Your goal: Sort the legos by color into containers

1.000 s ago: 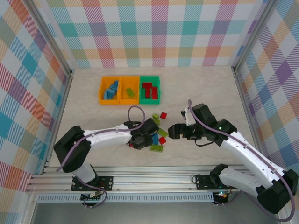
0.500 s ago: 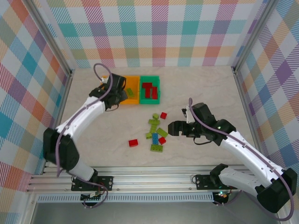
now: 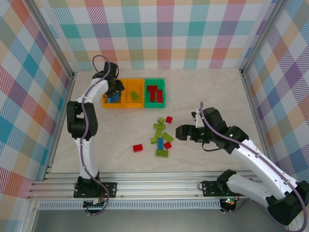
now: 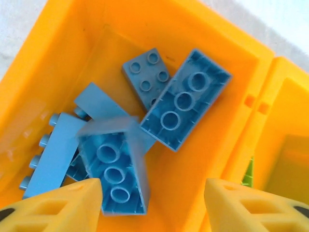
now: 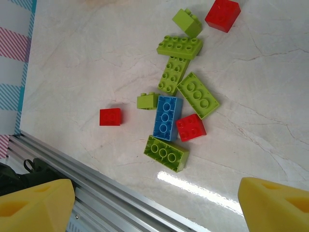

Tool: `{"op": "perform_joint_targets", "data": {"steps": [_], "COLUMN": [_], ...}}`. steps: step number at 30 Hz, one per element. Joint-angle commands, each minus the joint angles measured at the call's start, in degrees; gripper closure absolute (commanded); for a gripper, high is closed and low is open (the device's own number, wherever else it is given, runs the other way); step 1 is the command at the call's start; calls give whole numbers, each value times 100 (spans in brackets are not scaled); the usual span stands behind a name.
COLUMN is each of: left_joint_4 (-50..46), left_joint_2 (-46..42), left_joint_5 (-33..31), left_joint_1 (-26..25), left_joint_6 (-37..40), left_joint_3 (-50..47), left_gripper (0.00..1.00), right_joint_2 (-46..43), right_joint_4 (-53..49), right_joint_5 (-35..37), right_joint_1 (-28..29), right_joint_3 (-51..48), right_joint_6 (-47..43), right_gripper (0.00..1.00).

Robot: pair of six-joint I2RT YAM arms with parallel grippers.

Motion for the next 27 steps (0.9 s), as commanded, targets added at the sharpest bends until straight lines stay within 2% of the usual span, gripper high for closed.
{"op": "perform_joint_targets", "data": {"steps": [1, 5, 9, 13, 16, 20, 23, 25, 27], "left_joint_4": [-151, -180, 326, 586, 261, -4, 18, 358, 655], "left_joint_2": [-412, -1577, -3588, -5101, -5835, -6675, -7335, -7788, -8212], "left_joint_5": [376, 554, 198, 619, 1766, 2207, 2847, 2914, 2978], "left_joint_1": [32, -123, -930, -1878, -2037, -2077, -2077, -2081, -2086], "left_joint_6": [-28, -85, 199, 1335, 2353, 3623, 4991, 5340, 5705], "left_joint_3": [63, -699, -2137, -3310, -3917, -4764, -5505, -6051, -6479], "left_gripper": [40, 43, 42, 46, 43, 40, 29, 13, 2], "right_joint_2": [76, 410, 1100, 2128, 2828, 3653, 4434, 4901, 5311], "right_joint_4": [-154, -149, -106, -208, 105, 577, 550, 402, 270], "right_joint_5": [273, 491, 657, 851, 808, 824, 903, 1176, 1481], "right_joint_1": [-2, 0, 2, 44, 115, 147, 194, 288, 379], "right_joint_3": [105, 115, 273, 792, 1091, 1601, 2296, 2770, 3196], "right_joint_6": [150, 100, 136, 178, 36, -77, -106, -152, -489], "right_gripper": [12, 13, 15, 20, 20, 25, 28, 30, 31]}}
